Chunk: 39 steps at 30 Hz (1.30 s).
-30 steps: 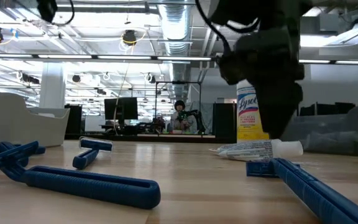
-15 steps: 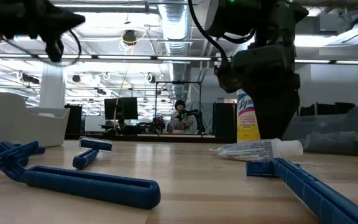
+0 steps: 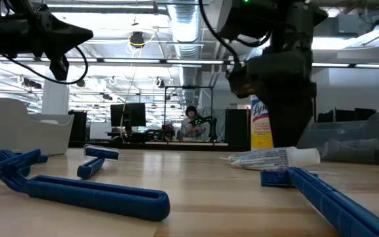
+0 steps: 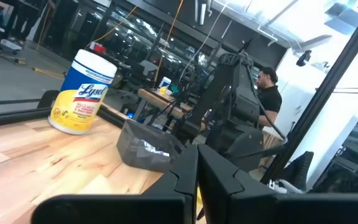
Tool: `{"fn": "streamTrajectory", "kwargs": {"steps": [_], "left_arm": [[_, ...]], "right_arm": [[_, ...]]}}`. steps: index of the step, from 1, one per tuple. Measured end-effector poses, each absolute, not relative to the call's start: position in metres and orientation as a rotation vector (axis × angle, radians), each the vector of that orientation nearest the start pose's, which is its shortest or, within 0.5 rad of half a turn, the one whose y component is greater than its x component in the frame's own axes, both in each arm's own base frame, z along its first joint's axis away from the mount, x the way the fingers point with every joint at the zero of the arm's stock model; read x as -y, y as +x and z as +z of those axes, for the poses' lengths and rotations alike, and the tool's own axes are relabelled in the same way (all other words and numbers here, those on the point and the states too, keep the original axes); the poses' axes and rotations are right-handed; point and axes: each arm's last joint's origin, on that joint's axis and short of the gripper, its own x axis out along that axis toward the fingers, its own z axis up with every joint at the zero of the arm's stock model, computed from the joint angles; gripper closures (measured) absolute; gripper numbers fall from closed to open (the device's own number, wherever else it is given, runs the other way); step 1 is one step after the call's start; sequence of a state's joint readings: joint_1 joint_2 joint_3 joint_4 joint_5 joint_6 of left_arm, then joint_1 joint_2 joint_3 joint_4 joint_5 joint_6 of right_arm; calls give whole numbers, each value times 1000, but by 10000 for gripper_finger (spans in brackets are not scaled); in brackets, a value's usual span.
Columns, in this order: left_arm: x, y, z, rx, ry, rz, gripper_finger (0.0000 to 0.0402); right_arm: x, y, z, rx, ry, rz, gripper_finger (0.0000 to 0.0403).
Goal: Pick & Place Travel size toiletries
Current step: Put the white toothpaste into the black bin
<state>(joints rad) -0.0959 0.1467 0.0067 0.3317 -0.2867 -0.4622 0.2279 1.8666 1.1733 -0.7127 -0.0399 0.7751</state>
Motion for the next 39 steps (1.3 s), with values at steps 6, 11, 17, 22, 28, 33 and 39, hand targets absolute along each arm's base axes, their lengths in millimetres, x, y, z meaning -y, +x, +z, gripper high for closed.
{"fn": "streamTrajectory", "kwargs": {"steps": [6, 11, 17, 22, 28, 33, 39], "left_arm": [[2, 104, 186, 238, -500, 143, 397], [2, 104, 186, 238, -500, 143, 394], [2, 104, 186, 239, -500, 143, 396], [2, 104, 186, 239, -501, 142, 392], [2, 104, 187, 241, -501, 141, 391], [2, 105, 186, 228, -499, 141, 390], [2, 108, 184, 205, -495, 150, 390]], "right_arm": [[-79, 334, 129, -1466, 469, -335, 201], [-77, 333, 125, -1481, 436, -362, 227], [-63, 331, 127, -1513, 441, -370, 354], [-54, 334, 133, -1515, 434, -337, 350], [-38, 341, 169, -1405, 366, -348, 350], [-17, 324, 211, -1322, 406, -388, 351], [9, 285, 263, -1212, 423, -563, 351]]}}
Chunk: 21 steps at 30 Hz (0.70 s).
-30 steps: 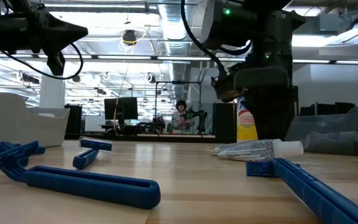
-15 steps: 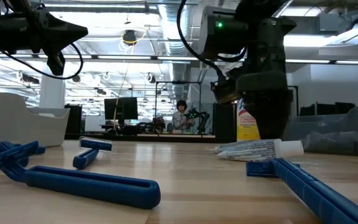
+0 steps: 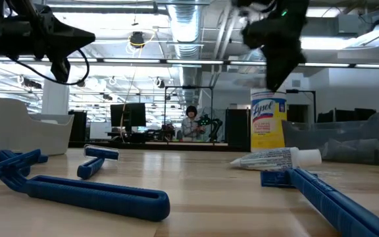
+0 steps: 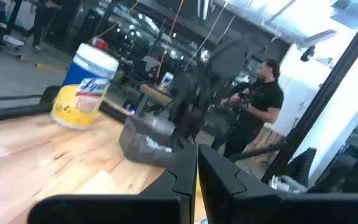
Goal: Pick & Place Travel size toiletries
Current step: Put the white toothpaste into the black bin
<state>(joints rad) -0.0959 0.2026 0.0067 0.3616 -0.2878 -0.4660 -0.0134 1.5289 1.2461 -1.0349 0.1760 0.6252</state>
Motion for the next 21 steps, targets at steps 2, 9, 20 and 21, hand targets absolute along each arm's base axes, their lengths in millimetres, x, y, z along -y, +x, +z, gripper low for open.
{"fn": "streamTrajectory", "kwargs": {"steps": [2, 9, 20, 21], "left_arm": [[2, 109, 183, 195, -493, 152, 390], [2, 112, 180, 162, -487, 160, 391], [2, 112, 180, 161, -487, 161, 390], [2, 112, 180, 164, -487, 161, 390]], "right_arm": [[14, 272, 276, -1187, 428, -617, 350], [22, 238, 297, -1136, 451, -737, 349], [15, 224, 261, -1206, 504, -796, 347], [15, 225, 257, -1206, 516, -792, 347]]}}
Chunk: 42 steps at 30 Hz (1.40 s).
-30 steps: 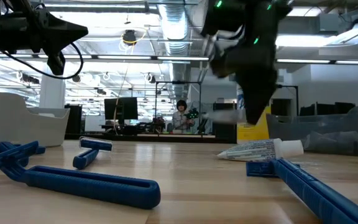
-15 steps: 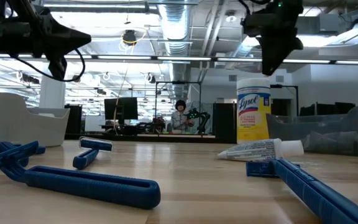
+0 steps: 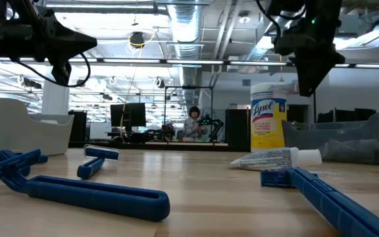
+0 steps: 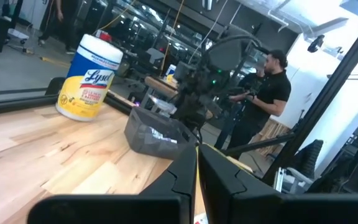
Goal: Pick & Place Travel size toiletries
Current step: Put the white toothpaste into the black bin
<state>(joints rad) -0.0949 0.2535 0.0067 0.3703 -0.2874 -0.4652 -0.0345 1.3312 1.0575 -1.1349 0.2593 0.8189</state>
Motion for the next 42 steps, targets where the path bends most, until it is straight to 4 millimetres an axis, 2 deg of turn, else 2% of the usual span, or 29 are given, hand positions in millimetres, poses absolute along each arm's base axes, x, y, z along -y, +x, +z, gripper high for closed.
{"fn": "streamTrajectory", "kwargs": {"steps": [6, 14, 23, 27, 36, 39, 42], "left_arm": [[2, 112, 180, 171, -488, 159, 391], [2, 111, 182, 185, -491, 155, 390], [0, 88, 204, 453, -545, 91, 389], [0, 84, 213, 549, -561, 64, 392], [0, 83, 213, 560, -564, 63, 389], [0, 83, 213, 560, -564, 62, 389], [0, 84, 213, 554, -563, 64, 389]], "right_arm": [[15, 223, 247, -1216, 541, -790, 347], [20, 211, 221, -1294, 583, -845, 347], [21, 204, 215, -1328, 613, -916, 338], [23, 201, 215, -1338, 629, -954, 299], [25, 202, 215, -1313, 663, -982, 148], [25, 203, 215, -1304, 673, -988, 124], [22, 204, 217, -1299, 668, -976, 117]]}}
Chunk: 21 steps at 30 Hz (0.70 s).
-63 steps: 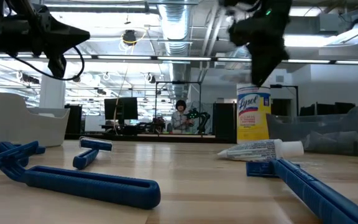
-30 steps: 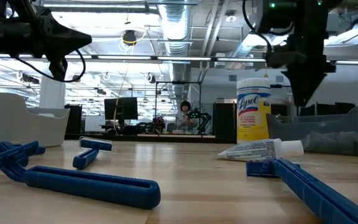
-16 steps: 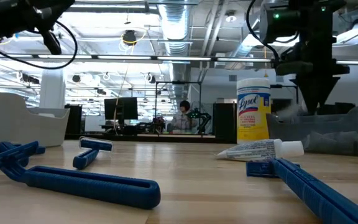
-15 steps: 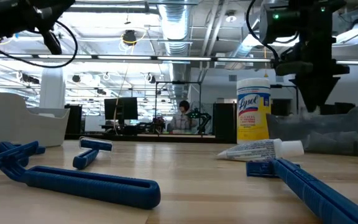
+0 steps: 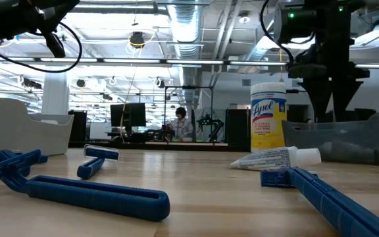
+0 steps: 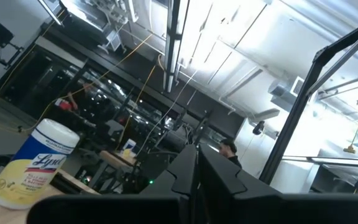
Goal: Pick & Place Travel size toiletries
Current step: Put the white toothpaste into the black bin
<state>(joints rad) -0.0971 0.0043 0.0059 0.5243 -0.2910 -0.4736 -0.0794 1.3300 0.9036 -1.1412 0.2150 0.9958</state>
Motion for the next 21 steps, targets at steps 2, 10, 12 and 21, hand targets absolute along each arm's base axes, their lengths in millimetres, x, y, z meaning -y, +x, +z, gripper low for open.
{"fn": "streamTrajectory", "kwargs": {"steps": [2, 10, 12, 21], "left_arm": [[0, 84, 213, 549, -562, 65, 389], [0, 87, 211, 526, -558, 71, 389], [0, 88, 210, 516, -556, 74, 389], [-2, 91, 207, 499, -571, 181, 389]], "right_arm": [[22, 206, 221, -1285, 672, -968, 118], [23, 214, 236, -1240, 667, -920, 117], [23, 216, 236, -1233, 663, -909, 117], [23, 219, 237, -1203, 661, -883, 117]]}}
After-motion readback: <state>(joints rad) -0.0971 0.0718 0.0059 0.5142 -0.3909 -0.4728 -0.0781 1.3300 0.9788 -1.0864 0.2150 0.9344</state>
